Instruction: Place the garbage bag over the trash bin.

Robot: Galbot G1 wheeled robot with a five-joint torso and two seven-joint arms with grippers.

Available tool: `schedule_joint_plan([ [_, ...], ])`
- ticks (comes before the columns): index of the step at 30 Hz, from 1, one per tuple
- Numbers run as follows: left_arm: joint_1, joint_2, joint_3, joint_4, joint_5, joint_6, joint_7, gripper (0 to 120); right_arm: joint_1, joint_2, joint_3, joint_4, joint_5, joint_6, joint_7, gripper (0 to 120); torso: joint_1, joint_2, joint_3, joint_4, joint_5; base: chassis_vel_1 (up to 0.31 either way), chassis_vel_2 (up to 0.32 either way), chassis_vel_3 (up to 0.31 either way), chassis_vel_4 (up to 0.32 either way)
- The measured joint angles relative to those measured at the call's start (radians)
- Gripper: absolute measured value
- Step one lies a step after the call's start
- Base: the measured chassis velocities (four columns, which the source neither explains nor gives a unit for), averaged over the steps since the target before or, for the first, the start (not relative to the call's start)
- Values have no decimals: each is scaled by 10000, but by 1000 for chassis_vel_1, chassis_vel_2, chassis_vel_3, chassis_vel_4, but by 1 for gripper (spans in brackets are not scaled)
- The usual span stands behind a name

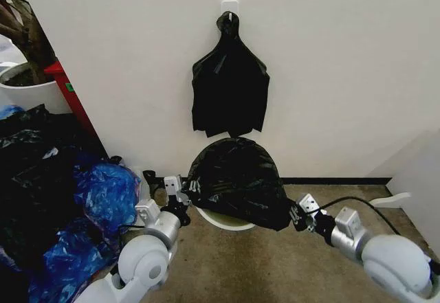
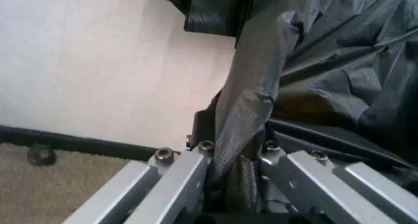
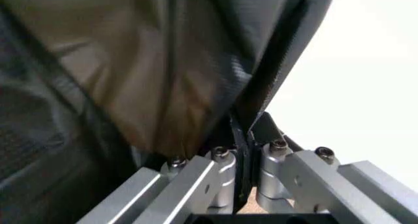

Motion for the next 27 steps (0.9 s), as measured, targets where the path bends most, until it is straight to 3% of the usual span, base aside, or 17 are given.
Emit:
schedule_joint_plan([
  [11,-351,-78,59,170,-765,152,-489,2,-422,459,-377,213,-1261,-100,388,1,0,0,0,1,1,0,0,0,0],
  [27,-726,-159,-53,1018,0,-279,-89,2,-2056,521,741,2073,-368,-386,3366,60,0,0,0,0,2,0,0,0,0],
])
